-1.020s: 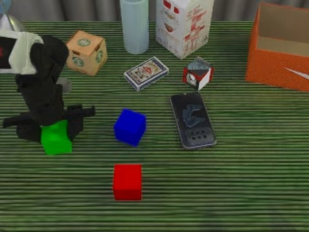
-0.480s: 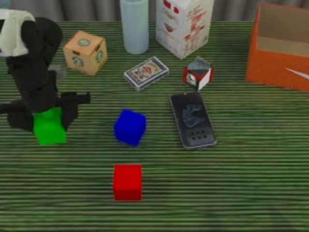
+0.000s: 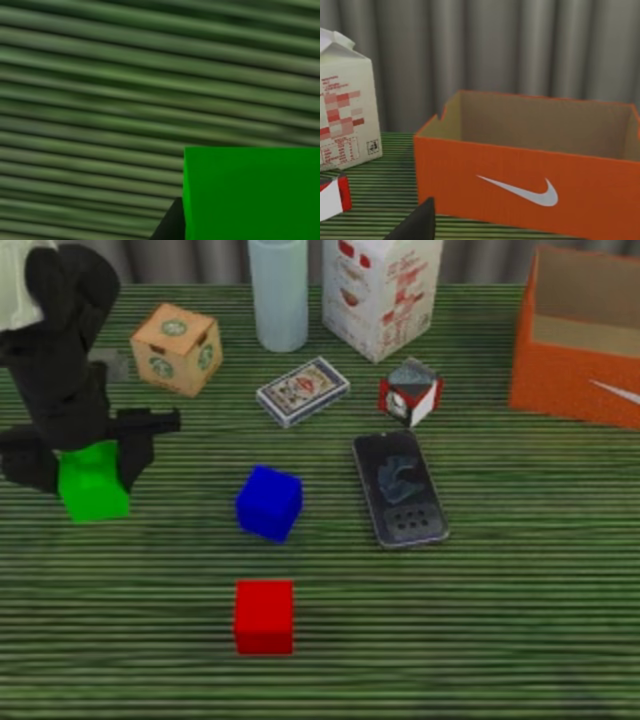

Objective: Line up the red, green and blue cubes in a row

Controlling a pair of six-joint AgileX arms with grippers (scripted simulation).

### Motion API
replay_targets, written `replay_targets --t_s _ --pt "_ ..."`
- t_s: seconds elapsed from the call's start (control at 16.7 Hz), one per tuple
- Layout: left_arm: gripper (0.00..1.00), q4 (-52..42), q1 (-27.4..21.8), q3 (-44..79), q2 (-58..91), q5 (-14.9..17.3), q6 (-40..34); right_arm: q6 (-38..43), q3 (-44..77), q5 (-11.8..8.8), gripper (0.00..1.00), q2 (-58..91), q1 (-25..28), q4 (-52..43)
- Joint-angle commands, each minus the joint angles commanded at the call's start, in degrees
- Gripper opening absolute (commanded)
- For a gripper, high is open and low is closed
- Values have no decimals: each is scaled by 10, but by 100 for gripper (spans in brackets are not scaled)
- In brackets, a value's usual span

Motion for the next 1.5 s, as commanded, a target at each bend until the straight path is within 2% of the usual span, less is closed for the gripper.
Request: replay_targets --t_s 0.12,0.24,0.66,0.84,0.96,1.26,1.5 --pt "0 -5 -20 9 4 0 -16 0 0 0 100 0 0 0" --pt "0 -15 -61 26 13 -1 -51 0 0 0 100 0 0 0" --pt "0 -63 -287 102 48 -3 -224 0 0 0 100 0 0 0" --pt "0 -76 -359 126 55 -4 -280 0 0 0 100 0 0 0" --pt "0 -79 -378 133 56 -4 -297 0 0 0 100 0 0 0" --pt "0 -76 -377 130 55 -4 -296 0 0 0 100 0 0 0" --pt "0 -21 -376 90 71 -4 -298 0 0 0 100 0 0 0"
